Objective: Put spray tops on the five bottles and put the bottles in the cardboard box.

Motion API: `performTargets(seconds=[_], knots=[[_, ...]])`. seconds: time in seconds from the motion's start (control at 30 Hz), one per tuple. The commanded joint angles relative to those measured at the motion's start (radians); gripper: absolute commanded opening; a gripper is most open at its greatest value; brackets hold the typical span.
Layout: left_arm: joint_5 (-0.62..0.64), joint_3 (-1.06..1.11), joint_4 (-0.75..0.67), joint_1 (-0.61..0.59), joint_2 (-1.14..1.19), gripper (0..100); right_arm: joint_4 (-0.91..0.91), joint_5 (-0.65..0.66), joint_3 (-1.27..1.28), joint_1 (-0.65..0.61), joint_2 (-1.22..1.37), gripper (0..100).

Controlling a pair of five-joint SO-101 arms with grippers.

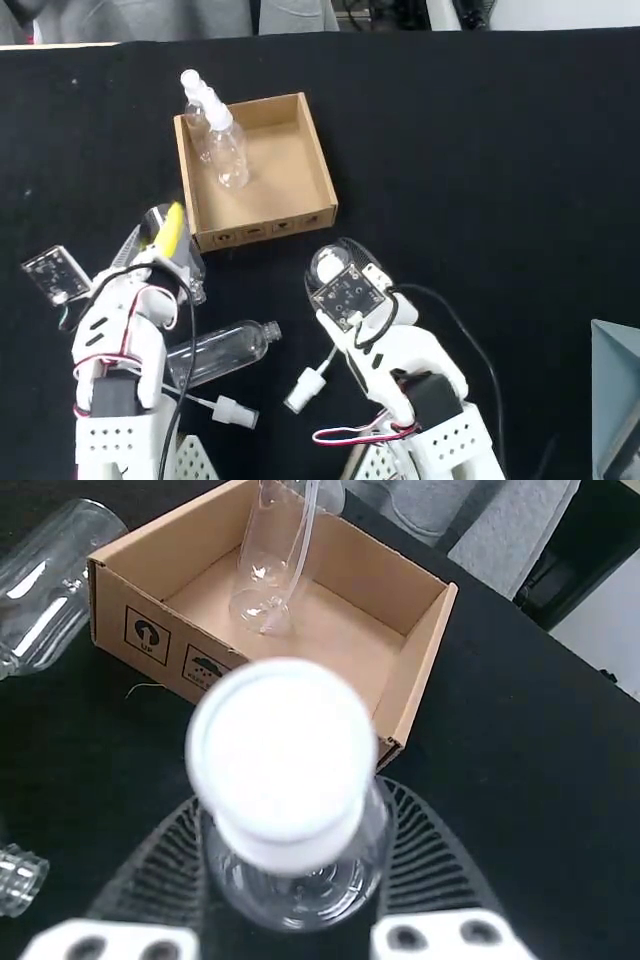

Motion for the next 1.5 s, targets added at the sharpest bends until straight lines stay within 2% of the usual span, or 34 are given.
performTargets(seconds=[0.0, 0.63, 1.27, 1.47], knots=[[-0.011, 0.025, 0.052, -0.051, -0.015, 21, -0.026, -0.002, -0.005, 0.023, -0.108, 5.1], [-0.011, 0.025, 0.068, -0.05, -0.015, 21, -0.029, 0.002, -0.159, 0.023, -0.102, 5.1], [-0.015, 0.025, 0.069, -0.042, -0.015, 21, -0.031, 0.002, -0.496, 0.017, -0.096, 5.0], [-0.015, 0.025, 0.069, -0.042, -0.015, 21, -0.049, -0.002, -0.602, 0.017, 0.058, 5.0]])
